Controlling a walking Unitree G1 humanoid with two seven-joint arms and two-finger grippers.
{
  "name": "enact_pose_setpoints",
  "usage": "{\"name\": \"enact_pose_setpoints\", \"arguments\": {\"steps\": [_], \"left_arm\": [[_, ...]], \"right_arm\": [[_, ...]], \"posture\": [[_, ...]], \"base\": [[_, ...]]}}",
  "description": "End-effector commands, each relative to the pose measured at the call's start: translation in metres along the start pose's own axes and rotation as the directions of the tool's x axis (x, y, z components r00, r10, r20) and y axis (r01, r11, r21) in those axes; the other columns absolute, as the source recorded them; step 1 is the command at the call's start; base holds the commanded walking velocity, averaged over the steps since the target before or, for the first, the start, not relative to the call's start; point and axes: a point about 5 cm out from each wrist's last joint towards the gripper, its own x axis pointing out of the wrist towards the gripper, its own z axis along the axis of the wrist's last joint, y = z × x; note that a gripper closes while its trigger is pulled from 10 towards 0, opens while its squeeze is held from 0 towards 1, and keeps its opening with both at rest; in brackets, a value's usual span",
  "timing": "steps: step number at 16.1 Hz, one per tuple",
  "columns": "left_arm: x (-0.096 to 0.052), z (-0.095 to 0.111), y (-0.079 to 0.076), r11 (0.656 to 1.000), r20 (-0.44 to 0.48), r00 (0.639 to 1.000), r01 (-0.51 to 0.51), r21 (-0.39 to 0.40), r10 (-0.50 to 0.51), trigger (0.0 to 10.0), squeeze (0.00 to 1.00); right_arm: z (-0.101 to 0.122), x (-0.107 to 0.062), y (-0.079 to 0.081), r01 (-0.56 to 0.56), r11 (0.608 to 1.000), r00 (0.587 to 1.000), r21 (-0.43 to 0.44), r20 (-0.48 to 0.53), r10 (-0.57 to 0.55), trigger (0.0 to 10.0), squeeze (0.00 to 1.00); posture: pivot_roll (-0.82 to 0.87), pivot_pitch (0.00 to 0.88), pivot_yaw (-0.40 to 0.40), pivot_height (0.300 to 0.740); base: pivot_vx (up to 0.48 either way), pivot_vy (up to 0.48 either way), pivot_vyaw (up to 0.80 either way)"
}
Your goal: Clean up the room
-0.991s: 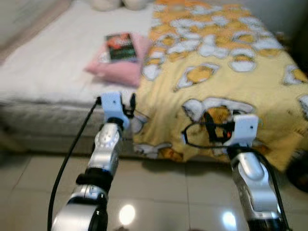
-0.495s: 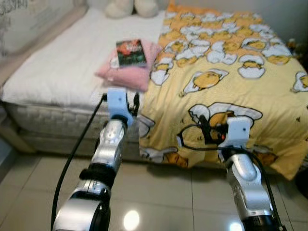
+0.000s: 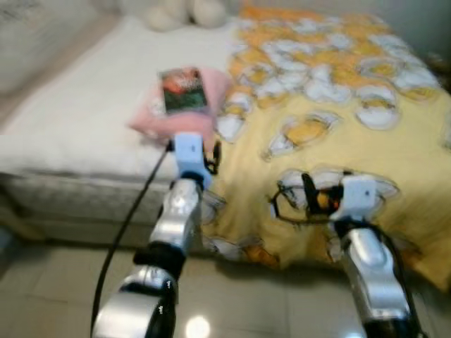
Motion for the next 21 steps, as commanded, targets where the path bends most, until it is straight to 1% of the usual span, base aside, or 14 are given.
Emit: {"name": "enact_pose_setpoints", "arguments": {"steps": [1,6,7,8,10,14,16,19,21], "left_arm": [[0.000,0.003,0.017,0.999,0.009,0.999,-0.042,0.018,0.041,10.0,0.00],[0.006,0.008,0.021,0.998,0.006,0.999,-0.054,0.016,0.054,10.0,0.00],[0.007,0.006,0.023,0.998,-0.013,0.998,-0.057,0.036,0.057,10.0,0.00],[0.007,0.006,0.023,0.998,-0.013,0.998,-0.057,0.036,0.057,10.0,0.00],[0.005,0.001,0.033,0.996,-0.043,0.995,-0.086,0.035,0.087,10.0,0.00],[0.004,-0.001,0.041,0.989,-0.058,0.988,-0.143,0.049,0.145,10.0,0.00],[0.005,-0.001,0.045,0.983,-0.060,0.983,-0.169,0.075,0.174,10.0,0.00],[0.010,0.011,0.061,0.967,-0.038,0.971,-0.230,0.109,0.235,10.0,0.00],[0.013,0.017,0.064,0.964,-0.022,0.973,-0.223,0.142,0.228,10.0,0.00]], "right_arm": [[0.007,0.004,0.011,-0.038,0.999,0.999,0.005,0.033,0.038,10.0,0.00],[0.005,0.005,0.015,-0.049,0.999,0.998,0.000,0.029,0.049,10.0,0.00],[0.005,0.004,0.014,-0.048,0.999,0.998,-0.004,0.026,0.048,10.0,0.00],[0.005,0.004,0.014,-0.048,0.999,0.998,-0.004,0.026,0.048,10.0,0.00],[0.001,0.002,0.011,-0.033,0.999,0.999,-0.003,0.013,0.033,10.0,0.00],[-0.001,0.006,0.011,-0.013,1.000,1.000,0.002,0.003,0.013,10.0,0.00],[0.000,0.008,0.013,-0.019,1.000,1.000,0.005,0.009,0.019,10.0,0.00],[-0.001,0.006,0.015,-0.041,0.999,0.999,0.007,0.004,0.041,10.0,0.00],[-0.002,0.002,0.018,-0.052,0.999,0.999,0.010,0.002,0.052,10.0,0.00]], "posture": [[-0.07,0.000,0.051,0.740],[-0.08,0.000,0.055,0.740],[-0.08,0.000,0.048,0.740],[-0.08,0.000,0.048,0.740],[-0.07,0.000,0.040,0.740],[-0.06,0.000,0.035,0.740],[-0.06,0.000,0.034,0.740],[-0.05,0.000,0.023,0.740],[-0.05,0.000,0.012,0.740]], "base": [[0.458,0.000,0.00],[0.458,0.000,0.00],[0.458,0.000,0.00],[0.458,0.000,0.00],[0.458,0.000,0.00],[0.453,0.000,0.00],[0.371,0.304,0.00],[0.366,0.310,0.00],[0.396,0.270,0.00]]}}
